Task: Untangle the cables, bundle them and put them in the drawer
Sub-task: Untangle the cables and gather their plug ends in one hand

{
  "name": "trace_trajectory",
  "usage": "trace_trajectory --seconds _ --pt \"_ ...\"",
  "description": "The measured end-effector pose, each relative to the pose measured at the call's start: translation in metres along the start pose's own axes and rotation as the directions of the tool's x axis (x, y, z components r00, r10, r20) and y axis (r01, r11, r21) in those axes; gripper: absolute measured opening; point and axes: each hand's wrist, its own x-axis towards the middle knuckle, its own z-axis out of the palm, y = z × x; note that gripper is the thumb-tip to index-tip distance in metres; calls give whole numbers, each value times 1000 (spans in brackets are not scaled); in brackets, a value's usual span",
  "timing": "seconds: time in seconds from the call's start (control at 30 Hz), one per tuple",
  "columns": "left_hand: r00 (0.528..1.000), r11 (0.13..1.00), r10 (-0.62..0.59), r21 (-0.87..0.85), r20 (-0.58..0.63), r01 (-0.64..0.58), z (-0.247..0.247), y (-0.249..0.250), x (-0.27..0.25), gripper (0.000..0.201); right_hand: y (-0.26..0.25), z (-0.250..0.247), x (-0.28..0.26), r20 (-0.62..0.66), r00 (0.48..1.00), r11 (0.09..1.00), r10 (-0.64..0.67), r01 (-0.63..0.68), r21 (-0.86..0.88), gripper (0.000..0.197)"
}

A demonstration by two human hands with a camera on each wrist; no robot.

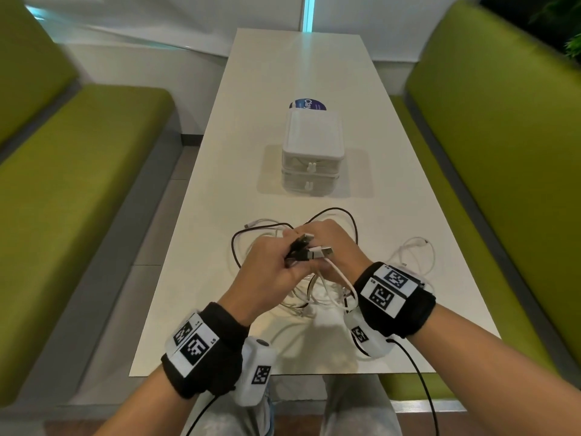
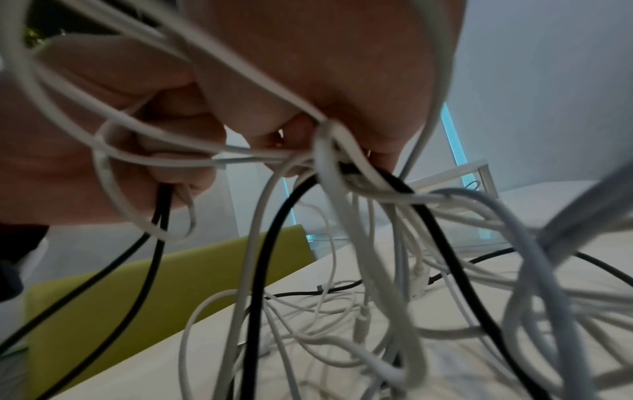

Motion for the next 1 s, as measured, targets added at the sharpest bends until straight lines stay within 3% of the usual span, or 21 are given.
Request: trace_trajectory --seconds 0.07,0.17,0.27,0.37,0.43,0.53,0.63,0.77,0.9,1.0 --pt "997 987 -66 -150 -28 61 -2 4 2 11 4 0 0 44 995 986 86 -91 143 33" --pt "995 952 -78 -302 -63 55 -9 14 2 7 4 7 -3 21 997 983 68 -71 172 21" --pt "991 900 -30 -435 -128 -28 -23 38 3 8 8 17 -8 -81 997 996 -11 17 83 54" --pt "969 784 29 -596 -245 -174 -50 65 3 7 25 25 -12 -44 998 995 50 -46 94 56" --pt "937 731 115 -611 -330 -304 -73 80 4 6 29 25 -14 -25 995 991 100 -97 97 57" --pt "911 730 181 -570 -371 -377 -90 91 11 4 27 21 -13 -26 995 990 98 -95 103 54" --pt "948 882 136 -400 -287 -248 -78 90 12 9 16 12 -14 -66 996 985 60 -48 166 51" --pt "980 942 -31 -332 -195 -37 -66 62 1 15 5 -5 -10 -213 970 915 116 -22 402 50" --pt "982 978 -163 -148 -94 148 -59 32 -6 35 -12 -37 -10 -277 959 957 55 28 289 45" --pt "976 974 -213 -88 -50 208 -51 22 -6 43 -15 -55 -15 -259 963 987 72 -32 155 67"
